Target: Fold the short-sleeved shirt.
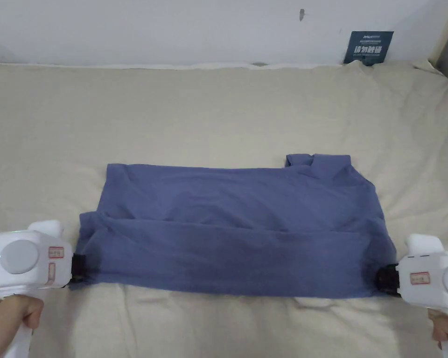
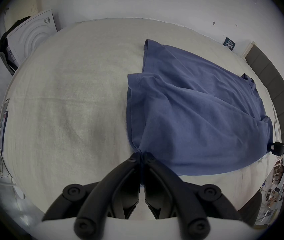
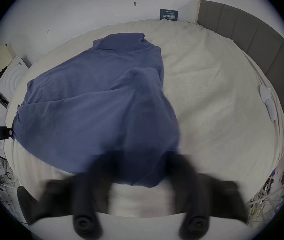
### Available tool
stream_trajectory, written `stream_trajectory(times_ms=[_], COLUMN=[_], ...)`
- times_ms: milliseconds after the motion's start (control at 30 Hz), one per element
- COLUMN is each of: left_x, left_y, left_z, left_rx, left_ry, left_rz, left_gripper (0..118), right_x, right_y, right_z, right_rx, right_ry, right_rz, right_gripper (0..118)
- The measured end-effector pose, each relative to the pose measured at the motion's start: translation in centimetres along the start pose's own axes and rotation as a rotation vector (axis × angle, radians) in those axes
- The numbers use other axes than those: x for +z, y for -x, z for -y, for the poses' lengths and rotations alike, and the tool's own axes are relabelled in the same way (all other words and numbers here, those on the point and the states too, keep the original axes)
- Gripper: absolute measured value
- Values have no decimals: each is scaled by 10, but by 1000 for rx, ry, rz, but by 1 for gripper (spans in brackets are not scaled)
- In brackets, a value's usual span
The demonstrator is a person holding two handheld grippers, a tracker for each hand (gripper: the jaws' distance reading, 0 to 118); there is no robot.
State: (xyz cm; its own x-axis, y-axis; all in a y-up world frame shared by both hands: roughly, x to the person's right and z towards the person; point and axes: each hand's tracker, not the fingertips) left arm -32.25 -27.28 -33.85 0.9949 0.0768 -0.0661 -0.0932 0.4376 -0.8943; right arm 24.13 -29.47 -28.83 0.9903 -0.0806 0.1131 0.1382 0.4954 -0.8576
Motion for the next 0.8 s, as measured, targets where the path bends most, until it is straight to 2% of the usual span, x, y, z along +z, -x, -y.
stream_trajectory(times_ms=[100,233,533,667,800], left_x=[6,18,22,67,63], left_y=[1,0,14,19,38], left_z=[-1,5,20,84,116], left_rx=[-13,-21,-14,-16,-13], left_ry=[11,10,-13,-3,9], left_rz=[-10,-17,-2,2,-6], left_gripper=[1,2,1,2,2], right_x=[15,30,65,81,82], right_y=[4,-4,-4,-8,-22], right_z=[3,9,45,73,92], right_rx=[32,4,0,9,-13], right_ry=[-14,-26,-36,-24,7], right_rz=[14,-12,-31,-42,-57], right_gripper=[11,10,10,10,10])
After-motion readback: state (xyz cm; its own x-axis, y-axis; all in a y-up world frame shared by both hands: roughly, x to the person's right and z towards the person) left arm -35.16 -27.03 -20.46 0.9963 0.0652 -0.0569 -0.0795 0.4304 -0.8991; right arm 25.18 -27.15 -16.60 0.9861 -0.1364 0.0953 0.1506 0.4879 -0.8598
